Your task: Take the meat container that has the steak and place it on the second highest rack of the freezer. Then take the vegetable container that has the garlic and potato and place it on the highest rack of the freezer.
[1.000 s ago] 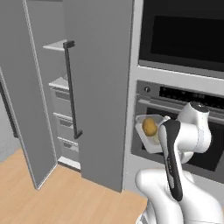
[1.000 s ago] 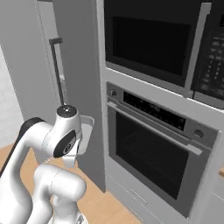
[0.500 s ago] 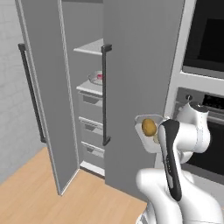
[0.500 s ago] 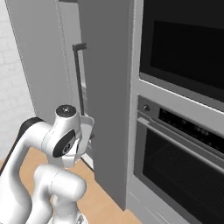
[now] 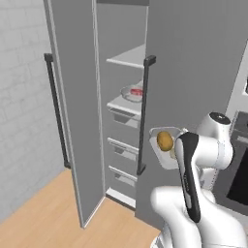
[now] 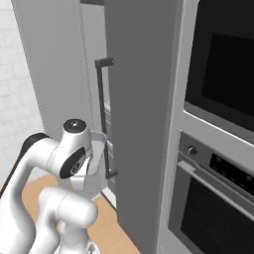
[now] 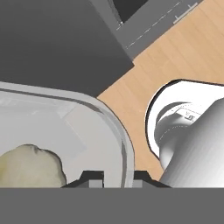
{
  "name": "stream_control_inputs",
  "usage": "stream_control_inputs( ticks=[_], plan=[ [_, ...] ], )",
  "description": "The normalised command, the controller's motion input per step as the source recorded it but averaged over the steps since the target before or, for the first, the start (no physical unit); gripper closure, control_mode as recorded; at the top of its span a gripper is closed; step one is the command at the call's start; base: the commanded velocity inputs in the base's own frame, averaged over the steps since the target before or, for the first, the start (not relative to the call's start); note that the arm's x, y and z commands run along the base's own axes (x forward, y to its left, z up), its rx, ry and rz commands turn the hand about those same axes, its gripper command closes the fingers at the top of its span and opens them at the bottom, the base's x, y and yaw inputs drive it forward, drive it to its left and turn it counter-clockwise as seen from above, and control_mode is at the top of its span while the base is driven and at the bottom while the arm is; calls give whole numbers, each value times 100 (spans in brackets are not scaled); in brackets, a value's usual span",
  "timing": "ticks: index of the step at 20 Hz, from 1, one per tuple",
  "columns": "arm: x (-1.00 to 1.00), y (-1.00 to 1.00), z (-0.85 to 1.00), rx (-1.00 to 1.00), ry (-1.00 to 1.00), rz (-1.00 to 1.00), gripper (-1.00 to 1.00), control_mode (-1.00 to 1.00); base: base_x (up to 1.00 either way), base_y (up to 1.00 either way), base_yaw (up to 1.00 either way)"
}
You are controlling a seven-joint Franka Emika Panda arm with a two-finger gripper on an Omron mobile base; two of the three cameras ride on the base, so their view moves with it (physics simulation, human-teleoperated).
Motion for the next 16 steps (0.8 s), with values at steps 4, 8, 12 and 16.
stream_control_inputs(
  ticks=[4,8,12,16],
  plan=[
    [0,0,0,0,0,0,100,100,83,7,15],
    [0,0,0,0,0,0,100,100,60,18,16],
    [0,0,0,0,0,0,100,100,48,5,13],
    [0,0,0,0,0,0,100,100,52,0,4]
  ],
)
